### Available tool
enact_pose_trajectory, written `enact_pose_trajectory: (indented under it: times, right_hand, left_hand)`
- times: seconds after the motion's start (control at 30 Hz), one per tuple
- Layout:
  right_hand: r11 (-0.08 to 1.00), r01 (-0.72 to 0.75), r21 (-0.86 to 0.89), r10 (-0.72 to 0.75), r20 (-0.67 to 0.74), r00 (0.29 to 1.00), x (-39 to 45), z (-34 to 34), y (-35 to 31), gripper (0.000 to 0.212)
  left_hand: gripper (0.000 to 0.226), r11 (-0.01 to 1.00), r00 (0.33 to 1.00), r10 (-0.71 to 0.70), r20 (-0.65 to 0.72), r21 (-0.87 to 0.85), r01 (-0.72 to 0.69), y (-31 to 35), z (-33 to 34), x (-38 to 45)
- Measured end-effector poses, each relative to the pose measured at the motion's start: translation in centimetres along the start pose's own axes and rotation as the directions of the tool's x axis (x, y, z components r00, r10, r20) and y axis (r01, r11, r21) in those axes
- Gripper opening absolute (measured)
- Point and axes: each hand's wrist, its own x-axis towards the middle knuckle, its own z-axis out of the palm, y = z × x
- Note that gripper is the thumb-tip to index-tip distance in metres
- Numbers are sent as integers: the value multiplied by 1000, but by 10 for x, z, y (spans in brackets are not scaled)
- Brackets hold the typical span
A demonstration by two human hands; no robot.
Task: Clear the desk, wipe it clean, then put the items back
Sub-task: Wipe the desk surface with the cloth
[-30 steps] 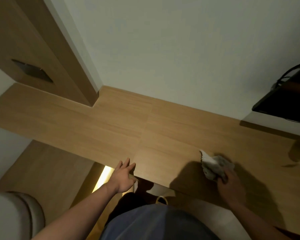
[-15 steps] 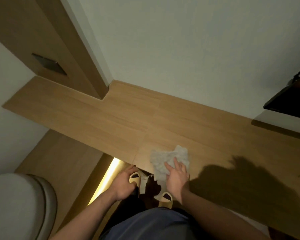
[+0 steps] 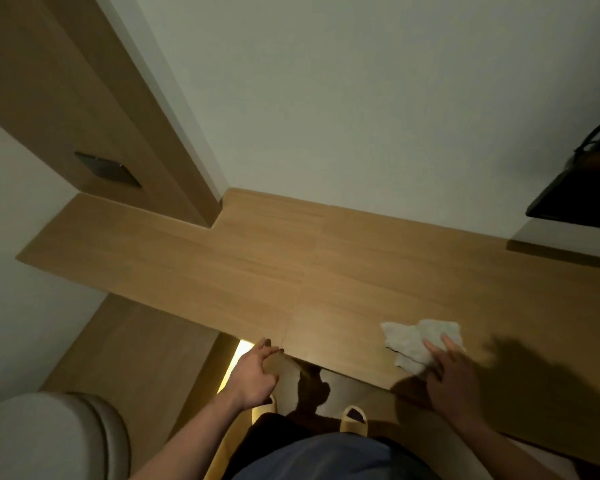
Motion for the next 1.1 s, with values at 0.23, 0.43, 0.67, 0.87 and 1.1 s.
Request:
enact_pose_trajectory:
  times: [0.23,0.43,0.67,0.87,1.1]
  right_hand:
    - [937,-349,-11,349,-14,937,-20,54,-17,62]
    - [934,-300,194,294,59,954,-32,89,-179,60]
    - [951,61,303,-122,188,975,-45,121,-268,63]
    - [952,-114,284,136,-60,989,-45,87,-203,67]
    - [912,-402,77,404,-7,915,-47,105,-164,66]
  left_hand:
    - [62,996,995,86,42,27,-87,10,-23,23]
    - [62,989,989,148,26,25,-149,-16,-53,32]
    - [66,987,993,46,107,151,-62,-92,-103,43]
    - [82,965,994,-37,102,264,9,-150,-140,69]
    - [87,910,986,-37,161,414,-33,-165,-155,97]
